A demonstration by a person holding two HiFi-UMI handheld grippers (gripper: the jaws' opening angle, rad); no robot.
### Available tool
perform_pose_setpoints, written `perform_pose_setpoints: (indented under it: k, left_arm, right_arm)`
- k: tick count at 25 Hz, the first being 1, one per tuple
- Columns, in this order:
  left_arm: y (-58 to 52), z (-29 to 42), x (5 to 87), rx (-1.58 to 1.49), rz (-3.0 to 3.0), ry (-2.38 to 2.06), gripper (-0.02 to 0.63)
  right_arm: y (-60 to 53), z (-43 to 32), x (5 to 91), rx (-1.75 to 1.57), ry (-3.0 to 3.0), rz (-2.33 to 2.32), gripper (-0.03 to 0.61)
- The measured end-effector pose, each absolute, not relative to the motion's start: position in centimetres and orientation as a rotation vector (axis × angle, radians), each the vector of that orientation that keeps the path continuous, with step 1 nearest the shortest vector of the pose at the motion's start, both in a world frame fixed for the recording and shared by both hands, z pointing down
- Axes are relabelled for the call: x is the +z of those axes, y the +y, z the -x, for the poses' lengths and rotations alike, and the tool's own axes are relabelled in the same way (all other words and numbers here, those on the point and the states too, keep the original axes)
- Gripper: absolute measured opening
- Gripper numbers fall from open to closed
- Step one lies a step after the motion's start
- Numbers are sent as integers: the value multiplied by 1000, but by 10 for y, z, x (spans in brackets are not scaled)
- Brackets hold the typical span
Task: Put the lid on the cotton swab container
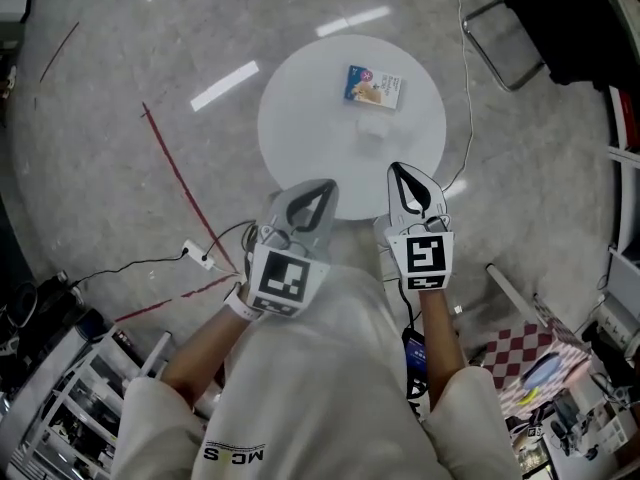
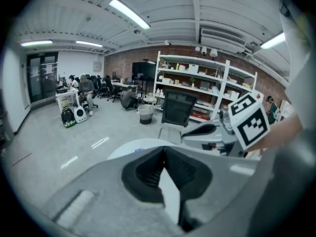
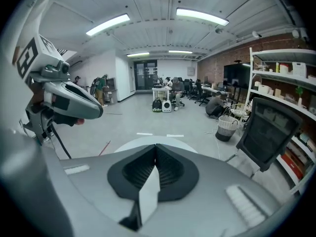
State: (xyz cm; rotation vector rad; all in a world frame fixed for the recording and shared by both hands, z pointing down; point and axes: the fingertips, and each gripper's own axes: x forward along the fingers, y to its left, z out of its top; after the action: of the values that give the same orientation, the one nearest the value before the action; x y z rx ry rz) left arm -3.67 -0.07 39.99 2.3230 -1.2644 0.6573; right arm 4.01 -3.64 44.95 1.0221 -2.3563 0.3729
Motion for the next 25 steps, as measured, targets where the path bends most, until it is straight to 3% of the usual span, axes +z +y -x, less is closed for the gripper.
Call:
perform_pose_setpoints:
  k: [25]
  left_arm:
    - [57,37,273,467,-2433,-1470,0]
  right_arm:
    - [55,-70,293,232,-2576,-1065,-2]
